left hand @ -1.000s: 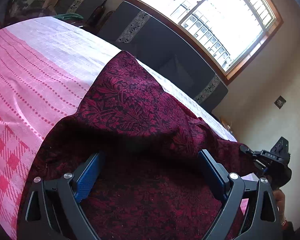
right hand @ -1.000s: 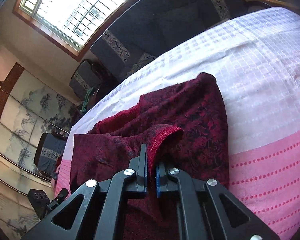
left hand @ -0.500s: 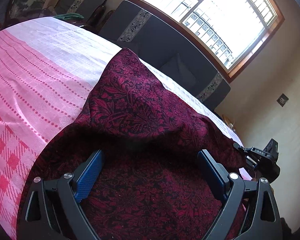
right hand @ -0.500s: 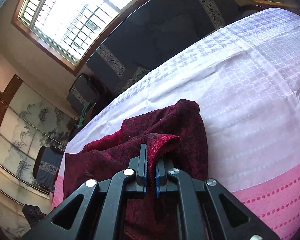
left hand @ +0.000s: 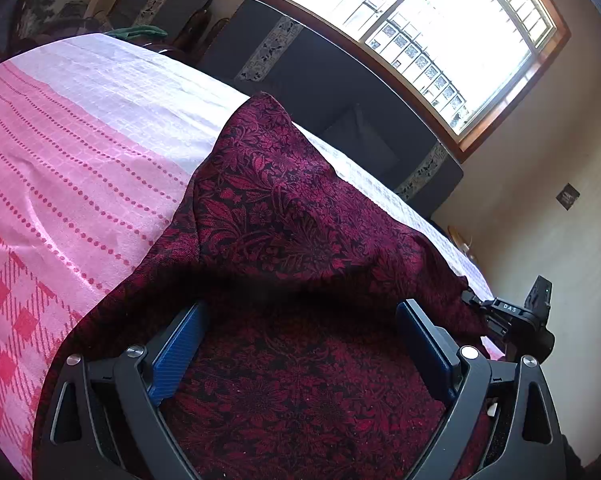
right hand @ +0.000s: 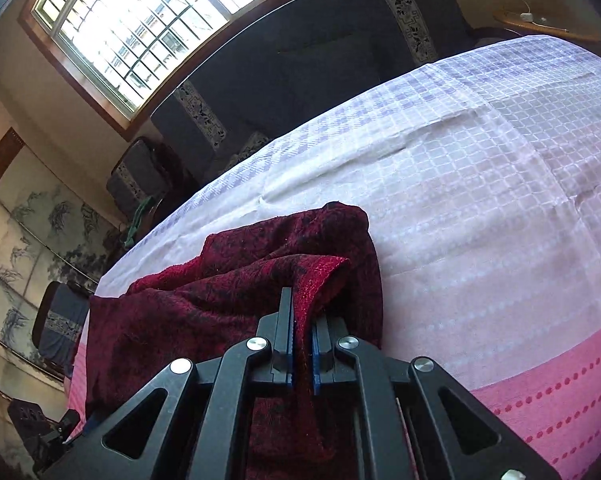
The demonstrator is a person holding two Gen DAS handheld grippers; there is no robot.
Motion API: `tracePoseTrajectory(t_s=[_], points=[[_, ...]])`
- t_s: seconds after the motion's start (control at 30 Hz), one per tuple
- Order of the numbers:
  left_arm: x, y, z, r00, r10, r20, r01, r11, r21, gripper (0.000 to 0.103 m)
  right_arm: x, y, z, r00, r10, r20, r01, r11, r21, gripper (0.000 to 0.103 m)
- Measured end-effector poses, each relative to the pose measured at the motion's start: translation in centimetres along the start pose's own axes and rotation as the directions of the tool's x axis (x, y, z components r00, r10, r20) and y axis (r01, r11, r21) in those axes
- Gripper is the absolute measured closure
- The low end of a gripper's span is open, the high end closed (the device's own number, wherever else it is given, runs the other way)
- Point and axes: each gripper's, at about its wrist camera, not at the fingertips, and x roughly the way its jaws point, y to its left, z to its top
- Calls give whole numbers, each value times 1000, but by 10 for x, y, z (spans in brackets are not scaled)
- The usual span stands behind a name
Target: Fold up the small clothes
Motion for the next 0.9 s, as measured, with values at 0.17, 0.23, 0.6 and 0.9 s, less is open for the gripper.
tracePoseTrajectory(t_s=[0.17, 0.23, 0.6, 0.9], points=[[0, 1, 1, 1000, 0, -3, 0, 1000, -1, 8, 4, -7, 1, 999, 32, -25, -31, 999, 32, 92], [-2, 3, 1, 1000, -5, 3, 5, 1000, -8, 8, -2, -15, 1, 996, 83, -17, -81, 994, 79, 86], [-3, -44, 88, 993, -115, 33, 112, 990, 91, 8, -74, 1, 2, 981, 139, 137, -140, 990, -2, 69], [97, 21, 138, 997, 77, -13, -77, 995, -61, 8, 7, 24, 21, 1000, 3, -17, -6, 988, -155, 71]])
